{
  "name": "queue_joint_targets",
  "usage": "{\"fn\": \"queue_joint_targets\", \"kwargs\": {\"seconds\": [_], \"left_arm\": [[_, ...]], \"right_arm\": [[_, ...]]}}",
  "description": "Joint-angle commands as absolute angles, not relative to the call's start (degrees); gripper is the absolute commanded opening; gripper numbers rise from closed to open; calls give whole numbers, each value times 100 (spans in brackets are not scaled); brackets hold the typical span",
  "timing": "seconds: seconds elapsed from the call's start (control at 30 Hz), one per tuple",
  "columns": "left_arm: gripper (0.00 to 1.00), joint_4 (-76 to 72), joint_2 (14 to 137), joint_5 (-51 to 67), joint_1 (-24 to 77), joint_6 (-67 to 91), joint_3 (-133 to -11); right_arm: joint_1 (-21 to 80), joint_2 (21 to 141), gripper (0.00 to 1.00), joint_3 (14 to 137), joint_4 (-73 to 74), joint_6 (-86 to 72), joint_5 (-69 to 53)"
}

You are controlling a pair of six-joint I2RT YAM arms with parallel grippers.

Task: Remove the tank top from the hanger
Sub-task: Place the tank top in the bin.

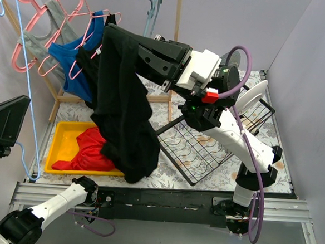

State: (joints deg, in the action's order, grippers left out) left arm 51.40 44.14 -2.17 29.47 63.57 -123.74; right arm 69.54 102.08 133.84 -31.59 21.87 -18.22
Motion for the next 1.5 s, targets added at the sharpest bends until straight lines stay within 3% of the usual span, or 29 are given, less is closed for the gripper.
{"fn": "queue_joint_targets", "kwargs": {"seconds": [0.0,0.77,0.87,1.03,1.27,1.3,1.37,1.4,1.43,1.47], "left_arm": [[0,5071,4553,-395,2971,6196,-12340],[0,4773,4456,-430,2971,6065,-12111],[0,4755,4447,-457,2971,6021,-12129],[0,4799,4509,-562,2971,5924,-12243],[0,4773,4456,-606,2979,5827,-11849],[0,4677,4430,-641,2971,5836,-11752],[0,4580,4412,-668,2971,5827,-11498],[0,4544,4438,-677,2971,5836,-11453],[0,4553,4482,-677,2971,5827,-11435],[0,4605,4578,-720,2971,5801,-11435]], "right_arm": [[6996,10081,1,13719,-3832,2022,-1802],[6970,11391,1,13747,-4413,2487,-801],[6952,10857,1,12451,-3895,2259,-817],[6970,9801,1,9052,-4087,1364,-1045],[6996,10440,1,7655,-3235,45,-1740],[7022,10581,4,7707,-3078,44,-1792],[7084,11029,27,8301,-2012,44,-1644],[7075,11135,44,8567,-1630,44,-1565],[7084,11188,78,8735,-1278,44,-1417],[7084,11145,91,8945,-787,44,-1389]]}}
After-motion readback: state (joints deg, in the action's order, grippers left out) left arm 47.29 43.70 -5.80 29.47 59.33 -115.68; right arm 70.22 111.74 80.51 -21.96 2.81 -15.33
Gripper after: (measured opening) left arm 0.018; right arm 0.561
